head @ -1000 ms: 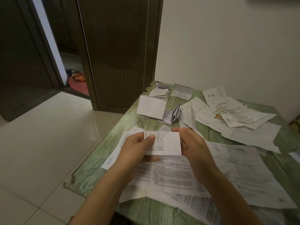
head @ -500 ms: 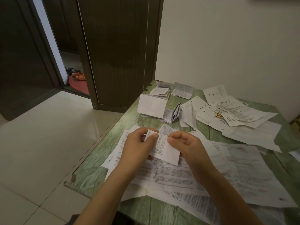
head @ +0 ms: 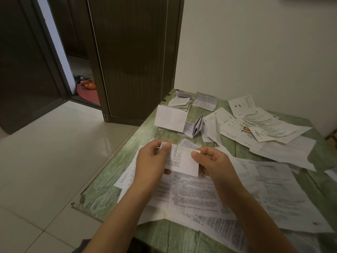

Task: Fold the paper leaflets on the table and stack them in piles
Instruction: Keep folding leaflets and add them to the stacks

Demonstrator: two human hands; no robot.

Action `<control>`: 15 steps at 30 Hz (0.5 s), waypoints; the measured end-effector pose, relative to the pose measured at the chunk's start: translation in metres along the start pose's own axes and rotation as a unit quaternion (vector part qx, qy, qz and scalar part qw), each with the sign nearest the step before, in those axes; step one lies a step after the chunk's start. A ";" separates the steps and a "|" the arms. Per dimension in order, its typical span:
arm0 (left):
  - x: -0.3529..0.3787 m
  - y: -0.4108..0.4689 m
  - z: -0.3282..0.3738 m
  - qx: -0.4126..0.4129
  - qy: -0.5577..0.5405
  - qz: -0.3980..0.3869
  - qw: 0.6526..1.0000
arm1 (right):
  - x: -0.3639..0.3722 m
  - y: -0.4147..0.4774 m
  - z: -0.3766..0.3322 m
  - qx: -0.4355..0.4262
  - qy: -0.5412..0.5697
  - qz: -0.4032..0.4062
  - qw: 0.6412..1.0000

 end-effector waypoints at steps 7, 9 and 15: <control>-0.002 0.003 0.002 -0.009 -0.032 0.008 0.999 | -0.002 0.002 0.000 0.017 0.005 -0.004 1.000; 0.001 0.004 0.003 -0.023 -0.053 -0.004 0.998 | -0.016 0.007 -0.008 0.007 0.017 0.033 0.999; 0.005 0.008 0.004 -0.036 -0.061 -0.027 0.997 | -0.078 0.027 -0.035 -0.011 0.137 0.203 0.970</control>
Point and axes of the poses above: each hand's wrist, its own y-axis towards the middle knuckle, its own x-axis out of the palm, z = x × y, the point moved 9 cm from there along y, towards the middle knuckle, and after that the axes turned 5 degrees about y, right-handed, at the moved point
